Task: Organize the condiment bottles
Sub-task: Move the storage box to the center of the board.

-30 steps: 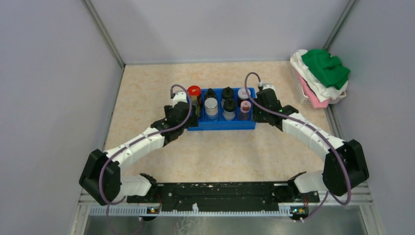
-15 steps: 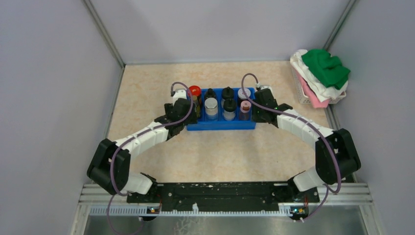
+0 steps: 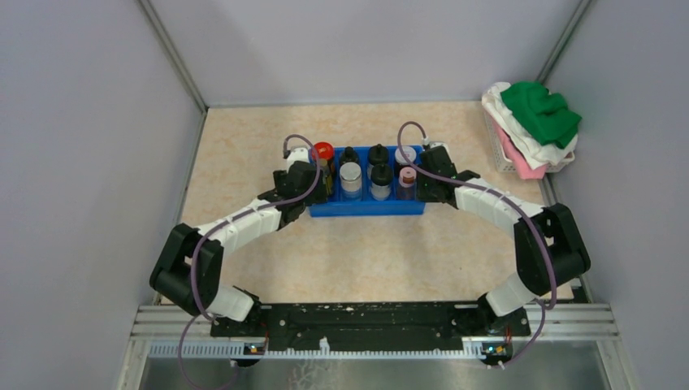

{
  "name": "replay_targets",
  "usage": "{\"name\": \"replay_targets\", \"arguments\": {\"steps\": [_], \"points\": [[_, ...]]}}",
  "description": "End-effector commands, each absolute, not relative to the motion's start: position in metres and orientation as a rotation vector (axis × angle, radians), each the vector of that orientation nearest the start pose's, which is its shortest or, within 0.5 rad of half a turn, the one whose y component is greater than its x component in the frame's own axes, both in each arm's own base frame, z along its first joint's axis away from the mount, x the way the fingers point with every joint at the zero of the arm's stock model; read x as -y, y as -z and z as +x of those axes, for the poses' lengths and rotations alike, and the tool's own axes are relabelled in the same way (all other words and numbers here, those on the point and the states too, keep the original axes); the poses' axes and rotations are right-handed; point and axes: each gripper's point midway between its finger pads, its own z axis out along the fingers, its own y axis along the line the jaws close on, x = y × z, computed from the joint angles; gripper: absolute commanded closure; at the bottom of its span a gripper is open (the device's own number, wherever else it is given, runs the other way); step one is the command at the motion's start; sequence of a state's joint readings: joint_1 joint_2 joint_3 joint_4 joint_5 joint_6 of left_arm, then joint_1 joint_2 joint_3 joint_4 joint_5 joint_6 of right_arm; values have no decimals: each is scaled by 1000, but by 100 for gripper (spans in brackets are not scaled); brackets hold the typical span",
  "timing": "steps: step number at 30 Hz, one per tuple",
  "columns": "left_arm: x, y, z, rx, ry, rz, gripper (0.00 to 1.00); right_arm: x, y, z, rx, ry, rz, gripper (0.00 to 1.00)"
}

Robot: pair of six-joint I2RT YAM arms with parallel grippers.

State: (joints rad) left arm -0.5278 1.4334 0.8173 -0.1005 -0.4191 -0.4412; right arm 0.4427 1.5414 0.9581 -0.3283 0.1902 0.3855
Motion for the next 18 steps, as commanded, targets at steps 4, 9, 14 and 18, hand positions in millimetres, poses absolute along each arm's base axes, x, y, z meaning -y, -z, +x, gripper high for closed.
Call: {"name": "replay_targets", "arguments": {"steps": [4,9,14,18], "points": [[148,-109,368,-2169,102,-131,9,-152,-88,367,-2397,-163,29,99],[142,-110,358,-2164,106,-158,24,-151,-85,365,-2397,-167,39,100],[143,-104,363,-2181,88,-149,41,-153,-83,367,-2400,-177,46,100],[145,-102,370,-2180,76,-150,43,-155,-85,369,-2398,-181,47,100]]}}
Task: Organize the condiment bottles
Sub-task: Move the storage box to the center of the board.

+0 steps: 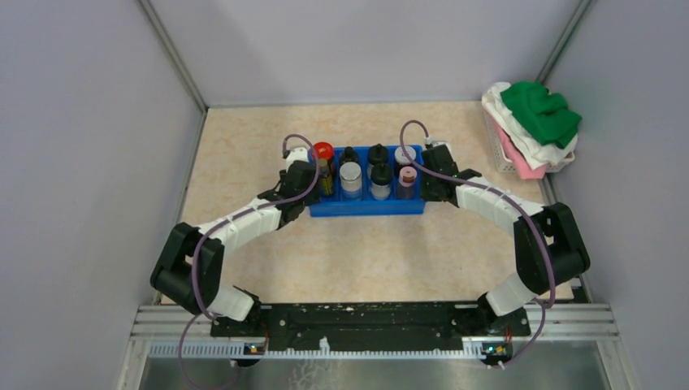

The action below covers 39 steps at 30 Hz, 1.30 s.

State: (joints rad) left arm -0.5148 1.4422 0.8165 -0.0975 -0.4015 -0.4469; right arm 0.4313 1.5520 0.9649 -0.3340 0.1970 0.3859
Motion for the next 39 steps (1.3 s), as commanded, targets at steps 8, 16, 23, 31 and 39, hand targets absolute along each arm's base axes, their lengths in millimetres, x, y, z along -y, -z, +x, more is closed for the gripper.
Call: {"name": "replay_targets", "arguments": {"steps": [8,16,23,31,39], "points": [[144,-100,390,-2175,71,-157,44,-159,-84,380,-2400,-172,39,100],[140,-99,406,-2171,72,-155,47,-161,-82,389,-2403,-167,33,100],[136,-109,409,-2181,39,-134,29,-163,-84,387,-2406,-181,27,100],[127,-176,381,-2133,89,-154,17,-154,-109,370,-2374,-192,22,57],[143,-226,390,-2034,190,-56,42,-147,-126,354,-2354,-203,27,56]]}}
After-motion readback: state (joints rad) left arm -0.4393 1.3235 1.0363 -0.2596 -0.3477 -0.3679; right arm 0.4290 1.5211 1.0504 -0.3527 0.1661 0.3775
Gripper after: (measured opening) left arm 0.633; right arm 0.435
